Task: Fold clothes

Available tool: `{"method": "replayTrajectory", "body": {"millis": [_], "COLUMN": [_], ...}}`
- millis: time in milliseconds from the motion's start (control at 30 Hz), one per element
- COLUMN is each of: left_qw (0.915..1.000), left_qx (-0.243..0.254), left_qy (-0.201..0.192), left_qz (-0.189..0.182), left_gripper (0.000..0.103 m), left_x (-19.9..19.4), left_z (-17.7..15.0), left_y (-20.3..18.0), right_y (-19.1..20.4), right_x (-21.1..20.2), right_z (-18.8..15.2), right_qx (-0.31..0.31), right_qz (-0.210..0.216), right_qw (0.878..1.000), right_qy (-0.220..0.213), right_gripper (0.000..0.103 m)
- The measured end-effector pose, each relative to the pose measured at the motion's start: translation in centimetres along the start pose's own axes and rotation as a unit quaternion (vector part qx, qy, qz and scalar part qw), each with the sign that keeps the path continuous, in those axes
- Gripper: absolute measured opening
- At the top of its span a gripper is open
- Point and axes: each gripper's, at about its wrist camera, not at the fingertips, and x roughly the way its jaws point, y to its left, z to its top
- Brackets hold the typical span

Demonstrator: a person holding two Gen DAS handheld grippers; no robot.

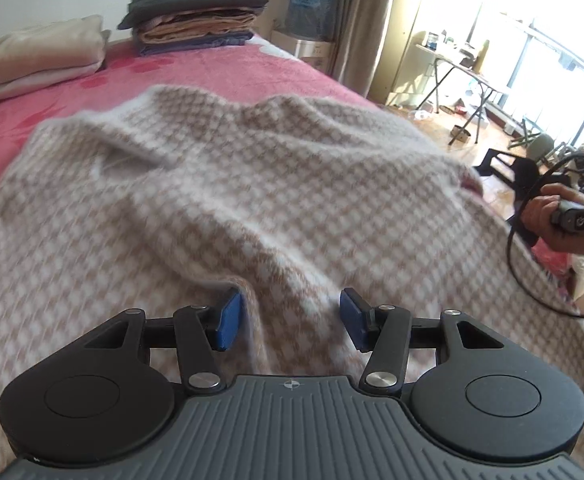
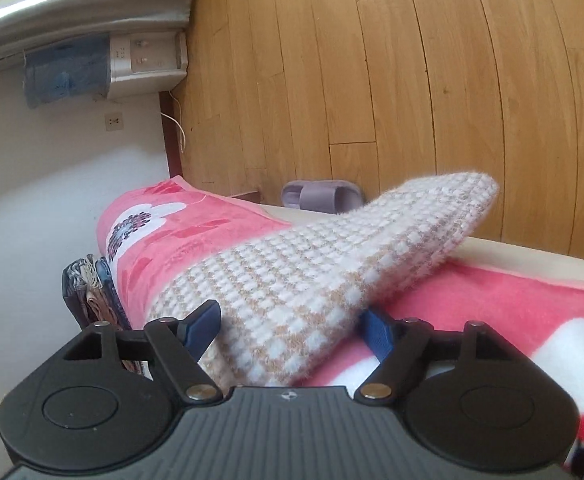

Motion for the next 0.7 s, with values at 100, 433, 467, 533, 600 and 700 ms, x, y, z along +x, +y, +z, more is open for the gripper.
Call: {"method": "replayTrajectory", "body": {"millis": [100,433,467,533,600,700], "left_qw": [0.9999,0.9947,0.9936,0.9895,0.9831,0.9776], "left_qx": [-0.003,-0.066,-0.079,-0.113,-0.149,-0.159], "left_qy": [-0.001,0.078,0.08,0.086,0.092,0.103], "left_qz": [-0.011,-0.004,-0.008,-0.028,-0.055,-0.092], "left_gripper": [0.052,0.052,0.052,0.052,0.052,0.052], "left_x": [1.1,-1.6,-2.1,-2.7,-3.3,-4.7], "left_z": [2.2,0.7,0.2,-0.8,-1.8,-3.3], "left_y": [-1.0,0.7,1.5,2.9,4.1,4.2], "right_y": [-0.1,-1.2,-1.3,-1.5,-1.7,-1.5], "right_x": [1.4,-3.3,-3.8,-4.9,-6.0,-8.3], "right_z": [0.8,0.1,0.0,-0.2,-0.5,-1.2], "right_qx": [0.022,-0.019,-0.024,-0.034,-0.044,-0.074], "right_qz": [0.003,0.012,0.013,0.015,0.016,0.016], "right_qw": [1.0,1.0,0.999,0.999,0.998,0.996], "right_qy": [0.011,-0.021,-0.024,-0.032,-0.039,-0.048], "right_gripper": [0.075,0.047,0.048,0.052,0.055,0.057]}}
